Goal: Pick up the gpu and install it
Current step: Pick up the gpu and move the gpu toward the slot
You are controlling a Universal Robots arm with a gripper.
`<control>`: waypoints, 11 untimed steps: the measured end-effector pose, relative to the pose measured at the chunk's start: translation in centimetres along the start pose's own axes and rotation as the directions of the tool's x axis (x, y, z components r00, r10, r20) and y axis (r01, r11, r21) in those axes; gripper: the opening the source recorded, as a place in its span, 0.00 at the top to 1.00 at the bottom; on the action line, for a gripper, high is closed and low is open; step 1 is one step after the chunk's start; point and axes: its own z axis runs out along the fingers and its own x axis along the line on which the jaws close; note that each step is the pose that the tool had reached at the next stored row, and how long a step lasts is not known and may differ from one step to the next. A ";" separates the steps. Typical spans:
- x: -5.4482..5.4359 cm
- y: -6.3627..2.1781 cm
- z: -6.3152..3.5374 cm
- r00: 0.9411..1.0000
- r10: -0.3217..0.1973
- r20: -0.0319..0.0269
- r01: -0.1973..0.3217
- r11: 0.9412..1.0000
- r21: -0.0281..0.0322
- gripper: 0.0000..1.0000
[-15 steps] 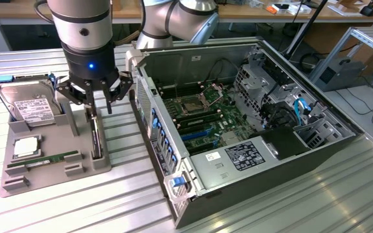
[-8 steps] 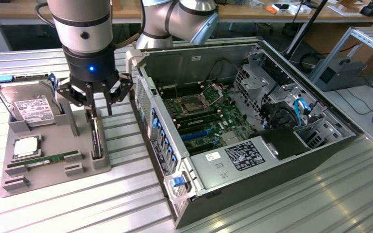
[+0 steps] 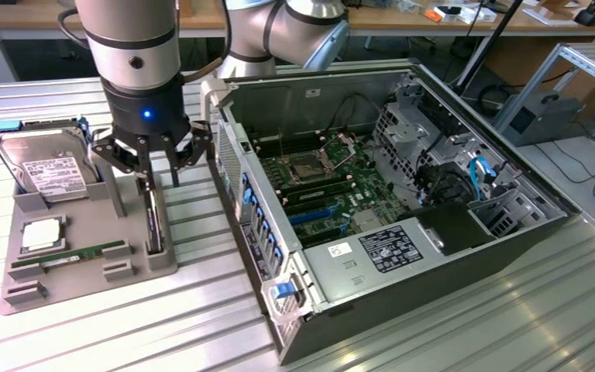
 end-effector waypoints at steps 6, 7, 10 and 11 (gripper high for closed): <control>0.0 -0.01 0.36 1.000 0.000 0.000 0.000 1.000 0.001 0.64; 0.0 -0.02 0.41 1.000 0.000 0.000 0.000 1.000 0.001 0.64; 0.0 -0.02 0.56 1.000 0.000 0.000 0.000 1.000 0.001 0.64; 0.0 -0.03 0.63 1.000 0.000 0.000 0.000 1.000 0.001 0.64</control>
